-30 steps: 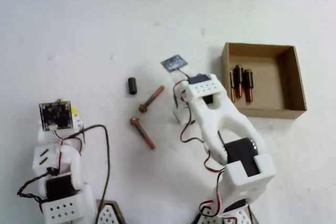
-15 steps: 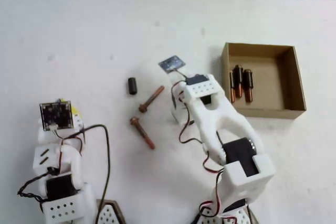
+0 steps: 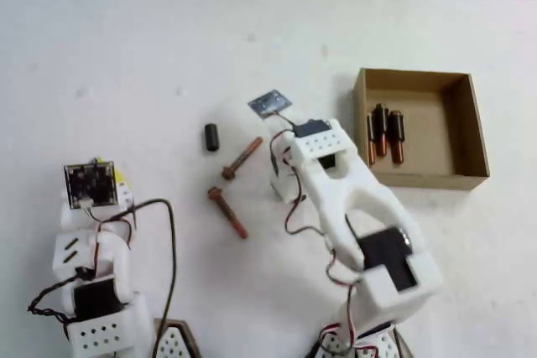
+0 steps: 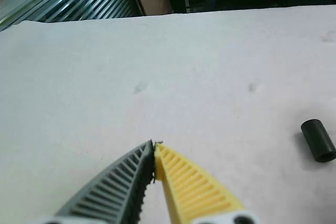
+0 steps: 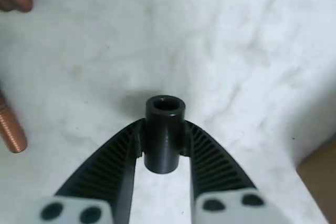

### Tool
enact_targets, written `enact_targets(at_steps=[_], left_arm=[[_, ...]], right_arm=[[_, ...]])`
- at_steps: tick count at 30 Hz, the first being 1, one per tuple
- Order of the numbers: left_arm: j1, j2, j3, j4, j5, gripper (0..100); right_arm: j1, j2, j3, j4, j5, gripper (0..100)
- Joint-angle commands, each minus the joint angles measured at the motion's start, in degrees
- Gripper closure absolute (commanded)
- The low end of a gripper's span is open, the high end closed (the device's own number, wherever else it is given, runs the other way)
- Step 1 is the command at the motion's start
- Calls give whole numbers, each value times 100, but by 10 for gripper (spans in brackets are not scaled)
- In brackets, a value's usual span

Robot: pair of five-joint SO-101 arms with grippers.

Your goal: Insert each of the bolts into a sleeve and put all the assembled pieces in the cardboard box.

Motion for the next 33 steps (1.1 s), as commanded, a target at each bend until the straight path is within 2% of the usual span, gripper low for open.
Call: enact_targets(at_steps=[1,15,20,26,33], left_arm=[[-22,-57,-18,79,-44,958],[-22,-57,-18,79,-53,958],[84,-57,-35,211,-62,958],[752,-57,-633,1512,-589,958],[892,-40,-1178,2242,-624,958]], right_arm=[[4,-1103,-53,312,0,981],[4,-4831,62,2009,0,981],[4,-5938,897,1851,0,981],[4,-7187,2409,1095,0,981],[13,-8277,3560,620,0,981]])
